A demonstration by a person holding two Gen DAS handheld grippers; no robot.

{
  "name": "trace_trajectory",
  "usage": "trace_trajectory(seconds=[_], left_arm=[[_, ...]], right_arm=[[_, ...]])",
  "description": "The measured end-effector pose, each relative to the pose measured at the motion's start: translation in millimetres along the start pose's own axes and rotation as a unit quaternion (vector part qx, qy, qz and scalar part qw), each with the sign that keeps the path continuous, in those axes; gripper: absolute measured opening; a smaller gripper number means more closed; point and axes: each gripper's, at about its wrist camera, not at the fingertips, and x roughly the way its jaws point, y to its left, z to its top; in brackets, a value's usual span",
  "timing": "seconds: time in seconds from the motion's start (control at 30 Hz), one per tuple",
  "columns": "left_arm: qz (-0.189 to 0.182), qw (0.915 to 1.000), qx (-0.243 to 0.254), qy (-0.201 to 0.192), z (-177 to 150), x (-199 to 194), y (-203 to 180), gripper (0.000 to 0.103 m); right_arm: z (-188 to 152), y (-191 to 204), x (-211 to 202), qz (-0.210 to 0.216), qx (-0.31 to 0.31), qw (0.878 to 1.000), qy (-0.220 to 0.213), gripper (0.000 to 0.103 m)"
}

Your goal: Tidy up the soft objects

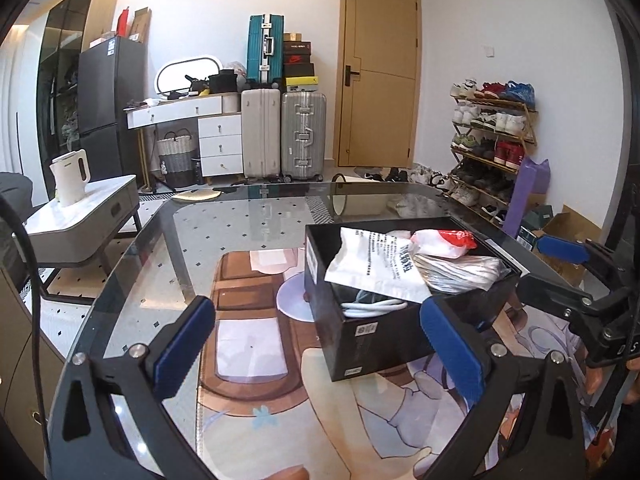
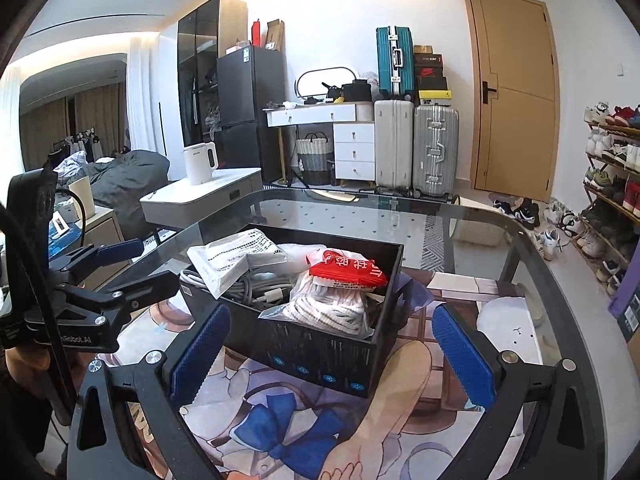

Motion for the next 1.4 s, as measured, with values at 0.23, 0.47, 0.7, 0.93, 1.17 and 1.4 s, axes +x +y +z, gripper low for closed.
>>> trace_trajectory(seconds=[0.23, 0.47, 0.7, 0.93, 1.17, 1.4], left_arm=[[0.002, 1.0000, 0.004, -0.001, 0.8, 3.4, -3.3, 0.103], [0.006, 1.0000, -0.008, 0.001, -0.8, 4.2, 1.1, 0.103], [0.006, 0.9999, -0.011, 0.000, -1.8, 3.6, 2.7, 0.103], [0.012, 0.9999, 0.003, 0.000, -2.5, 3.5, -3.1, 0.103], [0.012, 0.9999, 0.002, -0.008, -2.9, -0.4, -2.0, 0.103], [0.013, 0.9999, 0.001, -0.010, -3.0, -2.6, -2.7, 0.103]], right_arm=[[-3.8, -1.4, 0.2, -0.001, 0.001, 1.000, -0.016, 0.102], [-4.4, 0.0, 1.9, -0.002, -0.003, 1.000, -0.019, 0.102], [-5.3, -1.9, 0.1, -0.001, 0.001, 1.000, -0.030, 0.102], [-7.1, 0.9, -1.2, -0.019, 0.000, 0.999, -0.038, 0.102], [-9.0, 9.7, -1.0, -0.029, -0.022, 0.999, -0.039, 0.103], [-9.2, 8.0, -1.7, -0.029, -0.016, 0.999, -0.043, 0.103]])
